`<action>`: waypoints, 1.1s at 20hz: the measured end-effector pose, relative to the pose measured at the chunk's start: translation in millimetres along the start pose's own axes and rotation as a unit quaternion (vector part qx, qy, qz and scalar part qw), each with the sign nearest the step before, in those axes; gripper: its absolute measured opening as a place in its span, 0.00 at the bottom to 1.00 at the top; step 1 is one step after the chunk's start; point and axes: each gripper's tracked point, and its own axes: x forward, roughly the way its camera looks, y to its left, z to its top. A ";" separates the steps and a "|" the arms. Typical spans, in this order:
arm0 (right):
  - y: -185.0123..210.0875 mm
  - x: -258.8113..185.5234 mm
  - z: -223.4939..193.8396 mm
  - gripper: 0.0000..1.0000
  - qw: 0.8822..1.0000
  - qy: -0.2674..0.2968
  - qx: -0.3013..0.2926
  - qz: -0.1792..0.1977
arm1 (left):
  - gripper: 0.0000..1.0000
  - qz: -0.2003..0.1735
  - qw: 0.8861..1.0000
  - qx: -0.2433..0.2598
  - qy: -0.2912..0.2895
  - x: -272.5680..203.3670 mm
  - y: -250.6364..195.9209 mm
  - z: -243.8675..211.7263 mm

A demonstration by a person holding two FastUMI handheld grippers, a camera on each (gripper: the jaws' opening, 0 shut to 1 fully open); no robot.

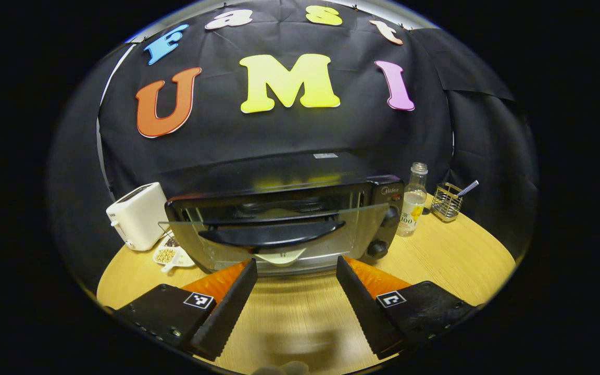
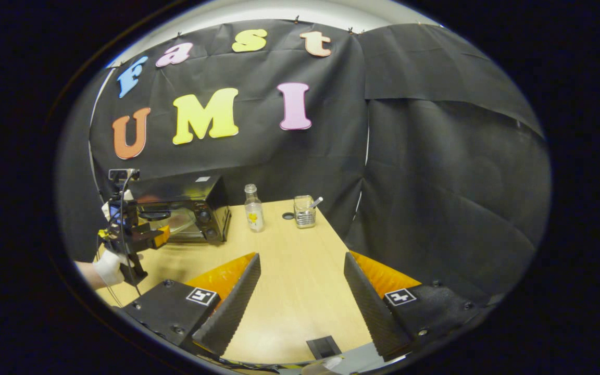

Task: Open the electric oven with the left hand, put the food in, and close the electric oven.

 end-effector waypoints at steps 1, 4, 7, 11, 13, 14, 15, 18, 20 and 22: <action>-1.5 -1.0 0.2 1.00 1.000 0.000 -0.001 -0.001 | 0.98 0.000 1.000 -0.007 0.002 2.9 -0.1 1.5; -2.5 -4.1 -2.8 1.00 1.000 -0.002 0.002 -0.002 | 0.97 0.008 1.000 -0.008 -0.003 3.7 3.4 6.4; -5.4 -6.8 -3.9 1.00 1.000 -0.003 0.006 -0.003 | 0.98 0.005 1.000 -0.003 -0.002 -1.6 0.5 7.0; -5.3 -7.4 -4.0 1.00 1.000 -0.004 0.009 0.001 | 0.97 0.001 1.000 -0.001 -0.004 -10.7 -4.0 5.8; -3.0 -7.9 0.4 1.00 1.000 -0.010 0.008 0.005 | 0.97 -0.003 1.000 -0.004 -0.004 -19.7 -7.2 8.3; -1.4 -10.1 4.4 1.00 1.000 -0.015 0.007 0.009 | 0.98 -0.007 1.000 -0.006 -0.007 -25.8 -10.2 11.5; 0.1 -12.7 9.4 1.00 1.000 -0.024 0.007 0.013 | 0.98 -0.009 1.000 -0.004 -0.011 -34.4 -13.0 16.2; 0.6 -23.9 29.6 1.00 0.998 -0.056 0.003 0.030 | 0.97 -0.011 0.999 -0.003 -0.035 -70.7 -18.0 37.8; -4.4 -35.5 47.1 1.00 0.996 -0.085 -0.001 0.042 | 0.97 -0.013 0.998 -0.007 -0.062 -105.3 -22.6 59.1; -13.4 -50.5 61.8 1.00 0.992 -0.110 -0.001 0.055 | 0.97 -0.008 0.996 -0.008 -0.083 -144.2 -25.0 80.3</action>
